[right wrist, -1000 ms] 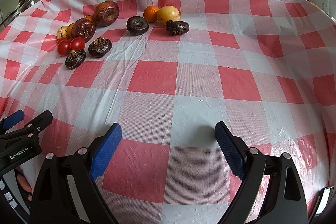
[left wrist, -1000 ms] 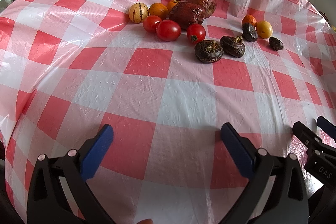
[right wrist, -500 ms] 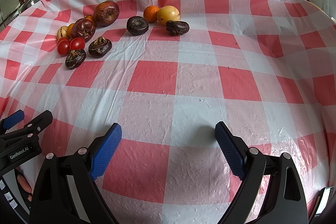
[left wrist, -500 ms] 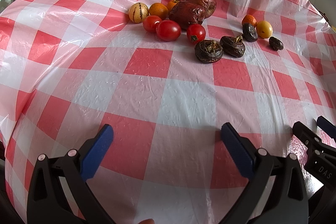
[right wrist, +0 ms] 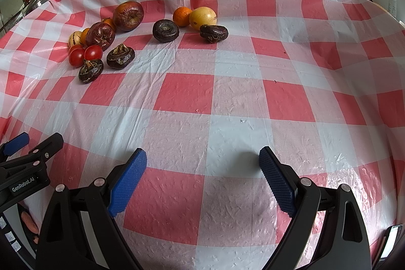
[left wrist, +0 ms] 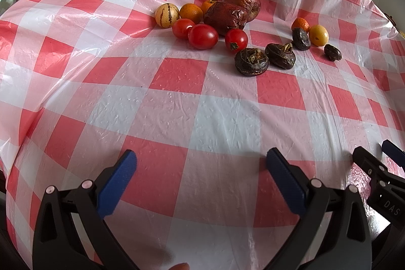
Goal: Organize fruits
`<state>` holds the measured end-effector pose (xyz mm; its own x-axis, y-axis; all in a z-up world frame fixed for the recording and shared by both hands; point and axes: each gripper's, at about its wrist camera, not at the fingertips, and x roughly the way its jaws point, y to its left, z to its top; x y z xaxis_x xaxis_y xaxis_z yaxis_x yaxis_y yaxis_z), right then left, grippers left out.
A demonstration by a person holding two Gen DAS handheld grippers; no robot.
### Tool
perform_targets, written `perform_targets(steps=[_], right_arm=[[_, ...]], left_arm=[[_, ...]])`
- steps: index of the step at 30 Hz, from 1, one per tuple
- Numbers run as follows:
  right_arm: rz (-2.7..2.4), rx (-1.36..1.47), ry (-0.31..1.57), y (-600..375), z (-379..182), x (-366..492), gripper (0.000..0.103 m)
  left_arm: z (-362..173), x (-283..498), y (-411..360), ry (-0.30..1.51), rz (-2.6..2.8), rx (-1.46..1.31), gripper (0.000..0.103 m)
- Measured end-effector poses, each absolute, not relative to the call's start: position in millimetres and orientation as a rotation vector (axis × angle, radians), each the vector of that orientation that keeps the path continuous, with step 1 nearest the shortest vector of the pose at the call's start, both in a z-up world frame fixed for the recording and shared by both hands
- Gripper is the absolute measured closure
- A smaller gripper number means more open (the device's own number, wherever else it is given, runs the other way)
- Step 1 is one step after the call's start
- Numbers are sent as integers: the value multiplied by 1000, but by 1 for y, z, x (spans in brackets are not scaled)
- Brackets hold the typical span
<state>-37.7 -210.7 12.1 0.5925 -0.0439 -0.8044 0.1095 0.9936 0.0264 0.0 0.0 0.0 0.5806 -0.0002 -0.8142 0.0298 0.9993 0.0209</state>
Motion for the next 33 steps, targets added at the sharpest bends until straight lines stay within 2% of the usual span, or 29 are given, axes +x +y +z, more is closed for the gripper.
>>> perform_targets(steps=[16, 26, 30, 32, 33], right_arm=[[-55, 62, 948, -203, 12, -36, 15], [96, -29, 950, -155, 15, 47, 17], [137, -69, 947, -142, 15, 81, 21], [165, -90, 933, -136, 16, 92, 27], [196, -87, 929, -134, 17, 97, 34]], left_arm=[[0, 0, 0, 951, -18, 34, 1], [2, 34, 22, 967, -15, 33, 1], [10, 56, 22, 943, -61, 42, 2], [11, 62, 15, 939, -84, 64, 2], [11, 65, 10, 940, -99, 72, 2]])
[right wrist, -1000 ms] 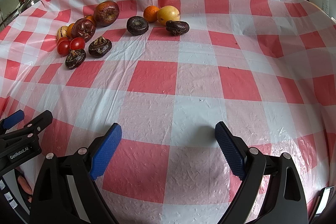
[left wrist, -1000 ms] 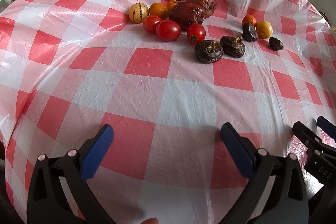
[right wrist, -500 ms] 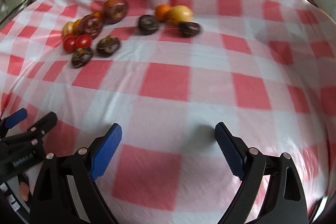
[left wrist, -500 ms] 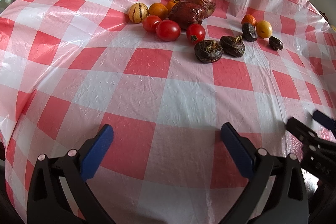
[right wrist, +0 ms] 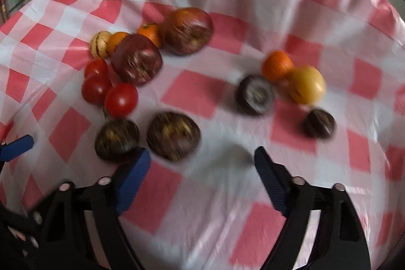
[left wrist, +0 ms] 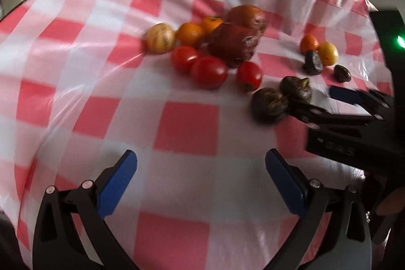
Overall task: Organize fruits
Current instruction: 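Grasp a dark brown fruit with the right tool while the left tool grasps another dark fruit, then carry both held dark fruits off the table over the white box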
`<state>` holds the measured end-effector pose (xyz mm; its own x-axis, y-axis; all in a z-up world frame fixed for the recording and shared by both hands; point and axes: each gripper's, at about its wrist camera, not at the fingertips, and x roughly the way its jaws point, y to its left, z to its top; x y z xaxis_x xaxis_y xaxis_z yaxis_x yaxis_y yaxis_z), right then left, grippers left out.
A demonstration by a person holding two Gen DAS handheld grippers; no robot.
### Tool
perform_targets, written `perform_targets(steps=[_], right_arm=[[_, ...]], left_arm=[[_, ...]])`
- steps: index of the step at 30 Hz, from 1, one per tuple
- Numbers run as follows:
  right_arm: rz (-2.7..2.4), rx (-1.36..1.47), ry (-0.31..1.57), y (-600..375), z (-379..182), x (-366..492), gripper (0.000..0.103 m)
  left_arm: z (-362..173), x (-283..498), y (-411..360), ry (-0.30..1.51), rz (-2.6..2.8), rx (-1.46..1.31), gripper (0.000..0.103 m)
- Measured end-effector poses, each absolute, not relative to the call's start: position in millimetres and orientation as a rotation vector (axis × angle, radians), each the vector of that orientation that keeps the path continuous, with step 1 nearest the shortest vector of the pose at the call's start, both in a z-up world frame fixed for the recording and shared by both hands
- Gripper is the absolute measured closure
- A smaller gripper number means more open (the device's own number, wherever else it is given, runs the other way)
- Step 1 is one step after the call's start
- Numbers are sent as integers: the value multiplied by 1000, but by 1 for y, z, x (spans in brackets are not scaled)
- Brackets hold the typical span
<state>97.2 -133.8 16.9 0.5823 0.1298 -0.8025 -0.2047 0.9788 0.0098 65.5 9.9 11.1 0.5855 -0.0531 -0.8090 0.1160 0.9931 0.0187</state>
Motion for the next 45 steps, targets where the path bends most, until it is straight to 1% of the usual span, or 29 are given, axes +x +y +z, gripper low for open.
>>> perform_targets(steps=[2, 3, 5, 9, 12, 14, 15, 16, 19, 26, 35, 40, 45], right_arm=[[244, -98, 918, -131, 18, 101, 44], [263, -102, 913, -131, 19, 101, 60], [241, -103, 908, -138, 21, 97, 61], [164, 43, 905, -182, 22, 84, 61], [114, 118, 886, -207, 23, 74, 61], [86, 147, 879, -221, 23, 68, 61], [77, 165, 876, -227, 22, 65, 61], [76, 179, 871, -230, 22, 64, 61], [56, 183, 838, -234, 22, 61, 61], [36, 259, 856, -246, 15, 65, 61], [11, 217, 868, -238, 13, 69, 61], [-43, 174, 860, -233, 16, 66, 61], [30, 160, 822, -200, 38, 15, 61]], left_arm=[[10, 71, 1, 948, -128, 63, 4], [9, 73, -3, 954, -138, 62, 6], [6, 80, -14, 961, -150, 69, 9], [3, 93, -36, 956, -156, 72, 16], [2, 104, -49, 941, -123, 90, 25], [4, 109, -54, 924, -113, 84, 44], [5, 110, -56, 916, -110, 83, 58], [6, 110, -58, 912, -105, 84, 62], [7, 105, -62, 905, -105, 78, 63], [9, 97, -63, 883, -107, 64, 63], [17, 76, -55, 857, -94, 18, 63], [23, 40, -39, 841, -45, -29, 63], [31, -18, -12, 811, 2, -25, 63]])
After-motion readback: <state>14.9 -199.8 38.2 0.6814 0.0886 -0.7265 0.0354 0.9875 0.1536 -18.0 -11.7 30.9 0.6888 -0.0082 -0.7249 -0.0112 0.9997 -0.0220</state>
